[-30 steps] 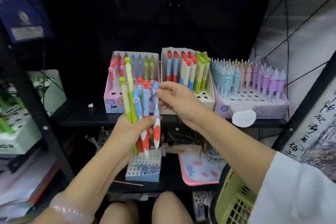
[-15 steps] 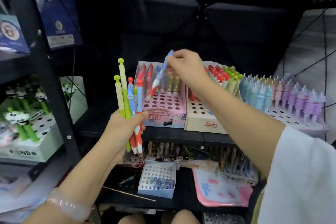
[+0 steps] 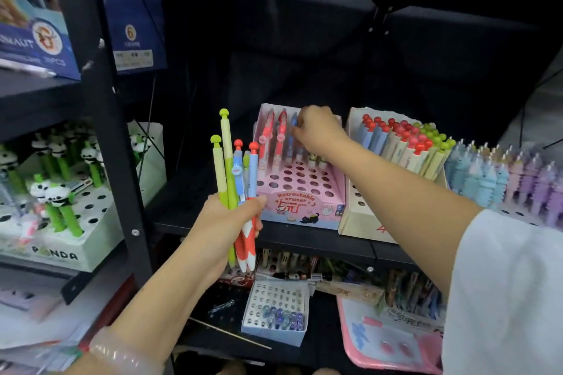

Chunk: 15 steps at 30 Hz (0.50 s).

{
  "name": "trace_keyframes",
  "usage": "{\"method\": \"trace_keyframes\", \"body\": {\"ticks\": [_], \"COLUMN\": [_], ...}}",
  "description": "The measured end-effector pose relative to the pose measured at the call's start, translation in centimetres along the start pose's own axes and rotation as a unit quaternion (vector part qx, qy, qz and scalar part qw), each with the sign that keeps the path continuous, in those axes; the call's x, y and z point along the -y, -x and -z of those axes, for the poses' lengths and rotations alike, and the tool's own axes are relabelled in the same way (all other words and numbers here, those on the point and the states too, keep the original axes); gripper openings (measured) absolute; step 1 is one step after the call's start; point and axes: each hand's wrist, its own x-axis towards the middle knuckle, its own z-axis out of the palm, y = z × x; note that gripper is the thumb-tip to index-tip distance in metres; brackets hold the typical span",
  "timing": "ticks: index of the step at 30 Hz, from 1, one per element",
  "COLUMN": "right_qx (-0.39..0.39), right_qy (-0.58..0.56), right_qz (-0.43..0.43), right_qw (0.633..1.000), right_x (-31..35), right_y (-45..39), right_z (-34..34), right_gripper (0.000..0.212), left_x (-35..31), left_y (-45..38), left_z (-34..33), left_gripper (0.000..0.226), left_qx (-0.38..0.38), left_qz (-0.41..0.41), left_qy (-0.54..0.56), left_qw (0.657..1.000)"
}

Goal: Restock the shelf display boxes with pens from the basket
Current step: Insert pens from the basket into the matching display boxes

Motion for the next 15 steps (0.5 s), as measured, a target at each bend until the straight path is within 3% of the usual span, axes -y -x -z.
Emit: {"method": "trace_keyframes", "body": {"ticks": [3,5,6,11,13,15], "right_qx": [-0.060,-0.128,-0.123,0.104,0.123,0.093], "right_qy": [-0.021,-0.143,-0.209,-0.394,-0.433,-0.428], "right_qz": [-0.006,0.020,0.037,0.050,0.046,0.044], "right_qw": [0.998,0.981,0.969,0.912,0.892,0.898], "right_x": [0.3,0.7,1.1,2.4,2.4,2.2], "right_y": [0.9,2.8,4.0,8.8,9.3,9.5], "right_z": [0.9,1.4,1.5,1.2,1.2,1.5], "right_gripper": [0.017,0.016,0.019,0.018,0.015,0.013], "left_x": [0.2,0.2,0.2,0.2,0.1,-0.1], "left_y": [-0.1,0.0,0.0,0.3,0.5,0.7], "left_z": [-0.1,-0.3,-0.3,-1.5,-2.0,-2.3], "left_gripper": [0.018,0.018,0.017,0.011,0.008,0.006], "left_qx": [-0.004,-0.004,-0.003,0.007,0.010,0.010], "left_qz": [0.004,0.003,0.000,-0.008,-0.011,-0.009], "left_qy": [0.012,0.017,0.017,0.026,0.036,0.056], "left_qw": [1.000,1.000,1.000,1.000,0.999,0.998]}}
